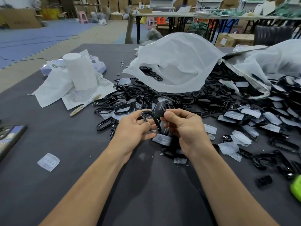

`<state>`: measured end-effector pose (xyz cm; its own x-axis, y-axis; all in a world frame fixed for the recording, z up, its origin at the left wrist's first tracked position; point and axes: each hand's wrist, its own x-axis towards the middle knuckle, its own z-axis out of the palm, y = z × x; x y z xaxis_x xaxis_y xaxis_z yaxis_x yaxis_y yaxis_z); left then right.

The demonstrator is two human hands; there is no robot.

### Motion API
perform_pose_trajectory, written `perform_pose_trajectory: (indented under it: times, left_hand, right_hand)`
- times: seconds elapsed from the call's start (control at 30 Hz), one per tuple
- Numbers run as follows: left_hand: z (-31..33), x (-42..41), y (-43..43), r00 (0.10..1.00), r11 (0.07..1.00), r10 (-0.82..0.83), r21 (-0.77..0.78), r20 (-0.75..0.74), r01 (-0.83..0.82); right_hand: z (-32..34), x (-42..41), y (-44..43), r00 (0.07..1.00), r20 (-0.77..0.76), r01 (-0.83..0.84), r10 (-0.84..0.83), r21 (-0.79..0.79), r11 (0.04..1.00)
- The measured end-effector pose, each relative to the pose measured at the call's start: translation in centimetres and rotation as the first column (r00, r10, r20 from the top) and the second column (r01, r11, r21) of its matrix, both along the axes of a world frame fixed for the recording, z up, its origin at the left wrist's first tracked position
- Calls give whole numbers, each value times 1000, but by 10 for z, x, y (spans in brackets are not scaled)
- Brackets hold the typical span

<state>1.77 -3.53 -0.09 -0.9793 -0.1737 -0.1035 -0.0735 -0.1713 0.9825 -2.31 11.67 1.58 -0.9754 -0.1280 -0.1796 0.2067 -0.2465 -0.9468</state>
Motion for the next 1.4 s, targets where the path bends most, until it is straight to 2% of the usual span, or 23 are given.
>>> perform_pose_trajectory:
  times: [0.3, 0.43, 0.63, 0.8, 0.87, 0.93, 1.0, 1.07, 1.1, 1.13, 1.23, 1.3, 1.4]
  left_hand:
    - [1, -1, 0, 981, 981, 193, -6, -15, -193]
    - [3, 1, 0, 974, 974, 225, 17, -14, -224]
    - [2, 1, 1, 971, 968, 240, -68, -6, -240]
    - [3, 2, -1, 934, 927, 339, -129, -115, -352]
    - [6, 5, -2, 884, 868, 412, -198, -220, -454]
    - [12, 15, 2, 805, 713, 430, -394, -407, -580]
    - [14, 23, 8, 697, 500, 307, -514, -647, -697]
    - [10, 26, 13, 621, 362, 126, -547, -774, -755]
    - [8, 26, 16, 628, 360, 66, -568, -776, -740]
    - [6, 25, 18, 665, 400, 32, -600, -746, -693]
    - [7, 25, 22, 838, 637, 41, -632, -544, -441]
    - [9, 24, 22, 891, 756, 116, -542, -440, -366]
    - [11, 20, 19, 909, 823, 271, -415, -316, -389]
  right_hand:
    - [5, -2, 4, 999, 8, 48, -48, 1, 999]
    - [6, 1, 4, 1000, -18, 6, -6, 14, 1000]
    - [9, 7, 3, 998, -35, -57, 59, 58, 997]
    - [10, 7, 4, 998, -12, -60, 61, 38, 997]
    - [9, 6, 1, 996, 50, -71, 72, -12, 997]
    - [9, 6, -3, 983, 138, -112, 125, -98, 989]
    - [9, 8, -8, 958, 212, -146, 195, -224, 964]
    - [7, 10, -11, 943, 235, -154, 236, -320, 935]
    - [6, 10, -11, 948, 226, -144, 223, -322, 936]
    - [5, 9, -11, 961, 205, -120, 187, -300, 946]
    - [3, 6, -8, 996, 87, -5, 22, -185, 983]
    - [2, 4, -4, 997, -48, 58, -60, -50, 997]
    - [1, 5, -5, 982, -186, 43, -36, 33, 999]
